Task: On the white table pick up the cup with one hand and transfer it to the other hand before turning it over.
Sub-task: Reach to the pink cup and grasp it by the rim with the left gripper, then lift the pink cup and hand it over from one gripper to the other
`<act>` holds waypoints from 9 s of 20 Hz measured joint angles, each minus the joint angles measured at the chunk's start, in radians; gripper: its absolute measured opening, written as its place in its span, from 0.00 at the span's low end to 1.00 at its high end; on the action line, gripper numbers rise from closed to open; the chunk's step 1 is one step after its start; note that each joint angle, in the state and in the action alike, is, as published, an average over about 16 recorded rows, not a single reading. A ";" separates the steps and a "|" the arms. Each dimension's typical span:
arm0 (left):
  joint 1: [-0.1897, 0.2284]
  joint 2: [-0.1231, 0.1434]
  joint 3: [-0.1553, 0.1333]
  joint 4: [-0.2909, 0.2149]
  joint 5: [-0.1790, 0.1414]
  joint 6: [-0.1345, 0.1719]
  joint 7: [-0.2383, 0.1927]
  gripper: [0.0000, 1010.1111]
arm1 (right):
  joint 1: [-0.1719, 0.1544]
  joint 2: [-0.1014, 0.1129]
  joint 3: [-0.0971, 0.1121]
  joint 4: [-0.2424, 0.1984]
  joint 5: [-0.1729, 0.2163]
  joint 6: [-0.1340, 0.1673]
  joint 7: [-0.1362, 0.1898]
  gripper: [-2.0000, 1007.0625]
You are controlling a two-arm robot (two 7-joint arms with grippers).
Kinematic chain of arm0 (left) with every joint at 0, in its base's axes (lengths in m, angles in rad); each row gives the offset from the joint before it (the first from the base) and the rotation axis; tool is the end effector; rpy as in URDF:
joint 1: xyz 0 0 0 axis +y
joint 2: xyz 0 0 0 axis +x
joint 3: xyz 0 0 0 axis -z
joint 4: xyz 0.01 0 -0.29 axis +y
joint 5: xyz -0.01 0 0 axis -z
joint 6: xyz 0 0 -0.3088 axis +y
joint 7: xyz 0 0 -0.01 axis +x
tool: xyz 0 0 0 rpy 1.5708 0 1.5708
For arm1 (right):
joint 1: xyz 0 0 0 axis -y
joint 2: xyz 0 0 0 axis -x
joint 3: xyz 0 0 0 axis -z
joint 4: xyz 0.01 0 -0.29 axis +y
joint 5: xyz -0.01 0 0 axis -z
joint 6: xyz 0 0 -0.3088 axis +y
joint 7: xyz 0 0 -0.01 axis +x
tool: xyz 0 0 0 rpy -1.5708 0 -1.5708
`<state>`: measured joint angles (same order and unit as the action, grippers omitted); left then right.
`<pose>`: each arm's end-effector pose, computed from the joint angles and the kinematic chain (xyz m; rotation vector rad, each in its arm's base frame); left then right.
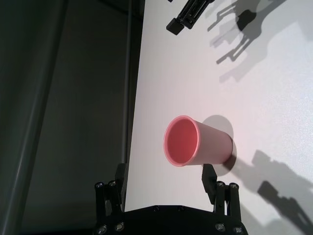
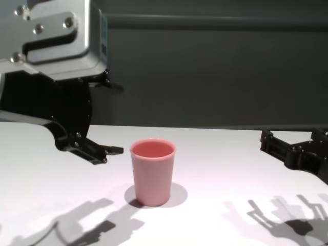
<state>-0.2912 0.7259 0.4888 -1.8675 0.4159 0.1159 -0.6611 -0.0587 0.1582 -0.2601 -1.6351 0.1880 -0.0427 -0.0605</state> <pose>0.3421 0.0263 -0.1626 0.8562 -0.8408 0.4699 0.3002 0.0394 -0.3070 0.0399 0.0387 -1.3660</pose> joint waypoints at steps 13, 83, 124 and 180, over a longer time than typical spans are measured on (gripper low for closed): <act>-0.149 -0.018 0.156 0.058 0.158 0.068 -0.106 0.99 | 0.000 0.000 0.000 0.000 0.000 0.000 0.000 0.99; -0.395 -0.166 0.433 0.240 0.370 0.113 -0.334 0.39 | 0.000 0.000 0.000 0.000 0.000 0.000 0.000 0.99; -0.194 -0.143 0.071 0.327 -0.341 -0.115 -0.115 0.05 | 0.000 0.000 0.000 0.000 0.000 0.000 0.000 0.99; -0.306 -0.355 0.116 0.593 -0.759 -0.256 -0.202 0.05 | 0.000 0.000 0.000 0.000 0.000 0.000 0.000 0.99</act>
<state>-0.5976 0.3710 0.6051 -1.2742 -0.3431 -0.1400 -0.8633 -0.0587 0.1582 -0.2601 -1.6350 0.1880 -0.0426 -0.0605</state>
